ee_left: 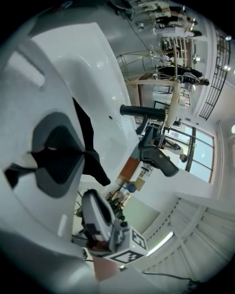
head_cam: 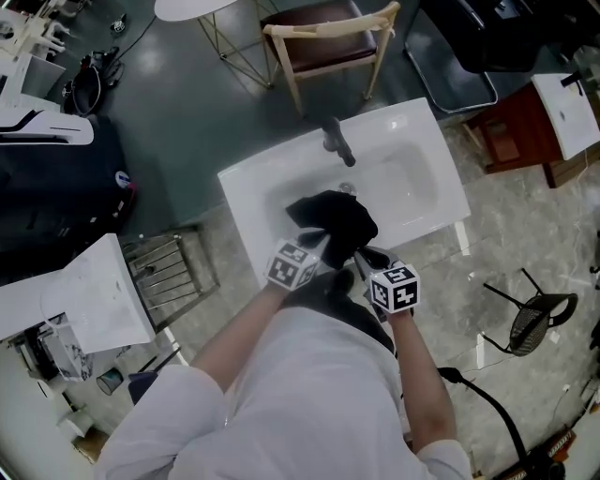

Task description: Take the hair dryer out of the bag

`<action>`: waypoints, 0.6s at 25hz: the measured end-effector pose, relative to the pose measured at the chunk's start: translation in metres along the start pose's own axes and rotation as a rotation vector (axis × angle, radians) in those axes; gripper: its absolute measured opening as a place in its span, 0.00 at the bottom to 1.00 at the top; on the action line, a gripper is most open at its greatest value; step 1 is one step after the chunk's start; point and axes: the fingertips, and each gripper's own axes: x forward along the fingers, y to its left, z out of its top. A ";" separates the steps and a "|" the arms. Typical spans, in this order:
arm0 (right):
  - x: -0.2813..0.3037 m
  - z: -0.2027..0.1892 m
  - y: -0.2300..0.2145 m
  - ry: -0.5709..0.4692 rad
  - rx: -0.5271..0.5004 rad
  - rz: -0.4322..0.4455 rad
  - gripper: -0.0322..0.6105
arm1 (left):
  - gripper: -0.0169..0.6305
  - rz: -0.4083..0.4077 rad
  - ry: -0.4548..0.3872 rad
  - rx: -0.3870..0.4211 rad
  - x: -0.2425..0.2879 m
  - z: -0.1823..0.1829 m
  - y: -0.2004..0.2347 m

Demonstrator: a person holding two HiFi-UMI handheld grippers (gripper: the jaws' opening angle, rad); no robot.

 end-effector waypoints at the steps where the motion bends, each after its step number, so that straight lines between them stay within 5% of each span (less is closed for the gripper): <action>1: 0.010 0.000 0.000 0.019 0.001 0.007 0.14 | 0.05 -0.003 -0.002 -0.004 -0.001 0.001 0.002; 15: 0.106 -0.010 -0.008 0.212 0.018 0.030 0.34 | 0.05 -0.036 -0.026 -0.057 -0.009 -0.003 0.030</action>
